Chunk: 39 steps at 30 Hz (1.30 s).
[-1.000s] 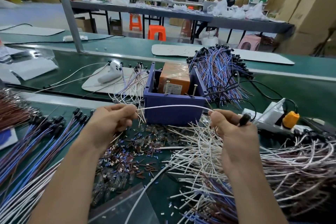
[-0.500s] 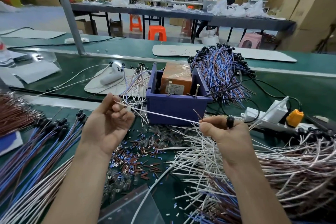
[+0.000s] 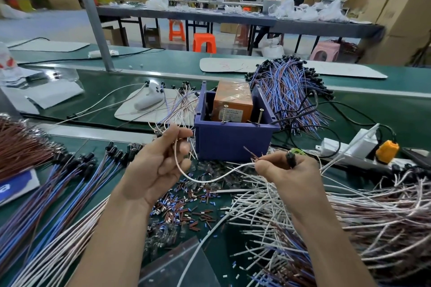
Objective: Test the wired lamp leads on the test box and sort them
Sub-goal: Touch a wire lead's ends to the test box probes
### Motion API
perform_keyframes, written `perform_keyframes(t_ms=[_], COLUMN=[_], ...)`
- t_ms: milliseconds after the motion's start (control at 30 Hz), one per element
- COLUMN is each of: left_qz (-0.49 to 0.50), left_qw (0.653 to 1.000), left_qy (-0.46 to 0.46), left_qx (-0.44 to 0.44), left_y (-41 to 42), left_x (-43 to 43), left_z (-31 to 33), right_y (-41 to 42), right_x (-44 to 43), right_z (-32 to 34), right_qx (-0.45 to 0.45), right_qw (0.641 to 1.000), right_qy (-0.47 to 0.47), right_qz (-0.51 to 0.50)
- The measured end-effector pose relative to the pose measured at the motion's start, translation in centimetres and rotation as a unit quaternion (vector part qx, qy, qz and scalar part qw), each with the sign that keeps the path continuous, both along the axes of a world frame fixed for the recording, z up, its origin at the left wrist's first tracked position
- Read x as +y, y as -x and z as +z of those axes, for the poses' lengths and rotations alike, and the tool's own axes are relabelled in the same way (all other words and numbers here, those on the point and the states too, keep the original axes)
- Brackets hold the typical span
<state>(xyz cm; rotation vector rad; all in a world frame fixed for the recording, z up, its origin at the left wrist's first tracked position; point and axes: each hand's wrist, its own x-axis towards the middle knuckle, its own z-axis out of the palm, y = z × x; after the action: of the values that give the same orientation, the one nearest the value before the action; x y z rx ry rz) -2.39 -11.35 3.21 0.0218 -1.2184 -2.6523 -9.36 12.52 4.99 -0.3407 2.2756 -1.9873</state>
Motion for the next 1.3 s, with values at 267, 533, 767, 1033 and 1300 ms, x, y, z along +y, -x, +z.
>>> perform_keyframes(t_ms=[267, 533, 767, 1033, 1300], left_qz=[-0.004, 0.109, 0.207, 0.265, 0.303], left_qw=[1.000, 0.986, 0.956, 0.945, 0.933], left_qy=[0.004, 0.026, 0.159, 0.143, 0.156], left_qx=[-0.020, -0.122, -0.131, -0.125, -0.112], left_y=[0.2, 0.9, 1.8, 2.6, 3.0], left_x=[0.2, 2.2, 4.6, 6.9, 7.4], left_z=[0.0, 0.6, 1.3, 0.7, -0.4], right_y=[0.2, 0.5, 0.9, 0.9, 1.0], right_x=[0.0, -0.3, -0.5, -0.6, -0.6], right_z=[-0.3, -0.5, -1.2, -1.5, -1.4], right_qx=[-0.001, 0.010, 0.013, -0.011, -0.002], right_qw=[1.000, 0.997, 0.993, 0.990, 0.991], right_qy=[0.011, 0.073, 0.113, 0.135, 0.131], right_qz=[-0.013, 0.029, -0.004, -0.035, -0.040])
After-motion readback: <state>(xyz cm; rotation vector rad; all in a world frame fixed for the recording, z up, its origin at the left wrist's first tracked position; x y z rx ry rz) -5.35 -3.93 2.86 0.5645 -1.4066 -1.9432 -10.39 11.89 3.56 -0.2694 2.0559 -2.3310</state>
